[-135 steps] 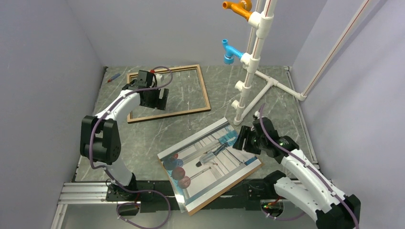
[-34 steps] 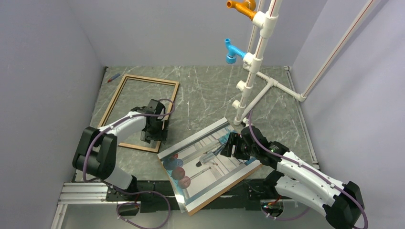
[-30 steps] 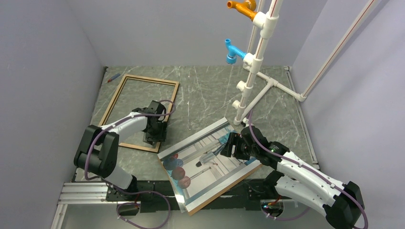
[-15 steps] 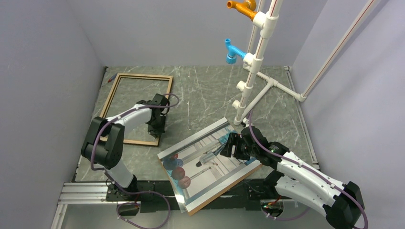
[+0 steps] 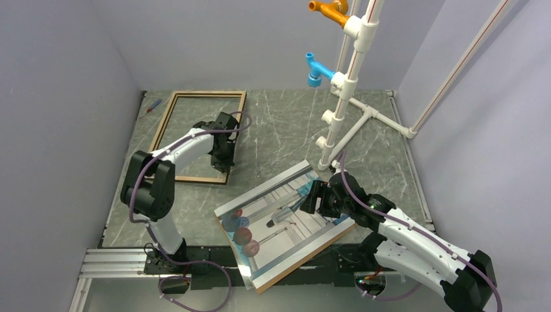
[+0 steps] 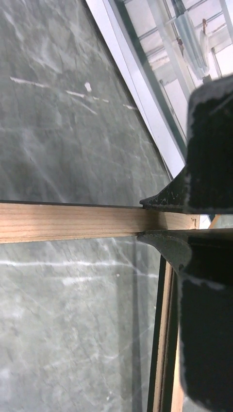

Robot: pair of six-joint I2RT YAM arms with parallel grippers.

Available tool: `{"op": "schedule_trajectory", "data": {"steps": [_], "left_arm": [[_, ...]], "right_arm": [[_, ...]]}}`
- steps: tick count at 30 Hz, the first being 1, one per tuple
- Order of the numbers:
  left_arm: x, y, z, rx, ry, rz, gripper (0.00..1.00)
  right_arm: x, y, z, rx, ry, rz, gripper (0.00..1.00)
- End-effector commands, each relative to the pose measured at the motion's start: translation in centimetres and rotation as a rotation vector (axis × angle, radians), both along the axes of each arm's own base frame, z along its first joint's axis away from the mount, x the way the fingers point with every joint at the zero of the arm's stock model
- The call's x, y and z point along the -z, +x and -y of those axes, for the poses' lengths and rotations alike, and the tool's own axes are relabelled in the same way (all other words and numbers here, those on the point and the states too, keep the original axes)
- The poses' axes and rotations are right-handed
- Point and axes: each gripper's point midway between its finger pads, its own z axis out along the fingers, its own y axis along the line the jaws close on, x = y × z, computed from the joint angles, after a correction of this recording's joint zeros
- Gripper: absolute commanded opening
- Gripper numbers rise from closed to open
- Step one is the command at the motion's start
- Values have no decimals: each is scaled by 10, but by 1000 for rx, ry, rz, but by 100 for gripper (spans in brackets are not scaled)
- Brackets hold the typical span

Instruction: Put the photo into the frame

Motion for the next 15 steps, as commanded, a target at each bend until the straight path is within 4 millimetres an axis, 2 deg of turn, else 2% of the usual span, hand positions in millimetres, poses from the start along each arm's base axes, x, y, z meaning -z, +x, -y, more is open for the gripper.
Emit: {"op": "schedule_trajectory", "data": {"steps": [1,15], "left_arm": [[-12,19,43,4,-126,33,0],[5,63,134,-38,-281,4,0]], "right_arm": [[-5,5,-5,2,26,28,73],[-2,3,0,10,12,26,74]]}}
